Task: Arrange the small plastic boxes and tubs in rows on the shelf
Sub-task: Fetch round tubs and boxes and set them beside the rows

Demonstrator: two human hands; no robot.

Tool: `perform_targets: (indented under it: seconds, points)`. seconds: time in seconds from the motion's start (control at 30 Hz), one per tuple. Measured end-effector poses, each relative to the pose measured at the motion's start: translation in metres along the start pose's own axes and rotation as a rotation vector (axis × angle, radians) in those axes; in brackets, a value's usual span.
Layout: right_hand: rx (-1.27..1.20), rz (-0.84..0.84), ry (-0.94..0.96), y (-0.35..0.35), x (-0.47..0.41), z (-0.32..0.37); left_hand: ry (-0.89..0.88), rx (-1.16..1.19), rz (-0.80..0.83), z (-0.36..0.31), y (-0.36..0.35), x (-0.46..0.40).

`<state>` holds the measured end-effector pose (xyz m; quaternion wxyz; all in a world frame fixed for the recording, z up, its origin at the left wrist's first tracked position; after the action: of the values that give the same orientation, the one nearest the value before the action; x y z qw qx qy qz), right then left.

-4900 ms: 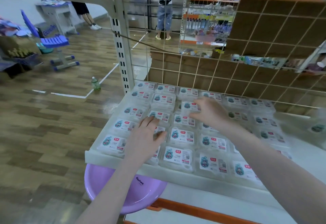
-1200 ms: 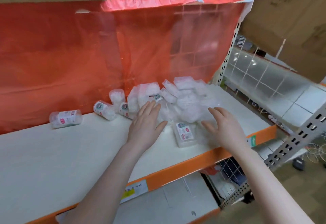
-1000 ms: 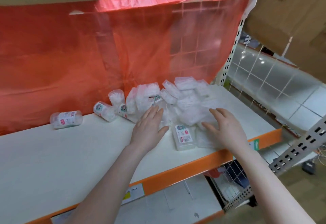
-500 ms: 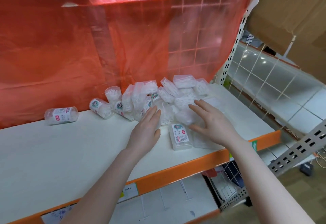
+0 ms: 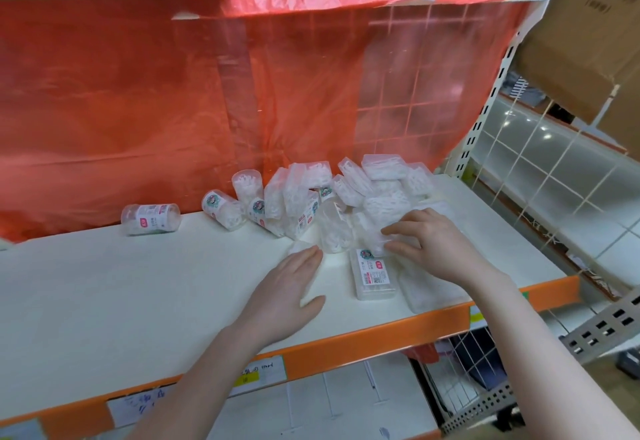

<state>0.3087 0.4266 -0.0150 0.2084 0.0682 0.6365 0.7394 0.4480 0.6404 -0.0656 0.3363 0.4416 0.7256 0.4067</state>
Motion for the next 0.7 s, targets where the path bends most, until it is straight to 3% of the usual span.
perform_targets:
  seconds: [0.2, 0.47, 0.7]
  points:
    - [-0.165, 0.173, -0.057, 0.005, -0.010, -0.001, 0.189, -0.125, -0.151, -0.007, -0.004, -0.013]
    - [-0.079, 0.360, -0.109, 0.014, -0.028, 0.001, 0.359, -0.204, -0.138, -0.015, 0.001, -0.019]
    - [0.025, 0.269, -0.066, 0.006, -0.026, 0.007, 0.426, -0.039, -0.036, -0.006, 0.010, -0.005]
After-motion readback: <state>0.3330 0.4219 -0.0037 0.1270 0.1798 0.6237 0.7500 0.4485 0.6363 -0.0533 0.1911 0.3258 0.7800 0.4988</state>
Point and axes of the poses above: each hand's wrist, its own x-axis away from the middle knuckle, its own y-axis out of the back of the hand, z = x × y, the point moved 1 cm from there along -x, towards the middle knuckle, and after that the axes turned 6 degrees about x, right-handed, at the moved point
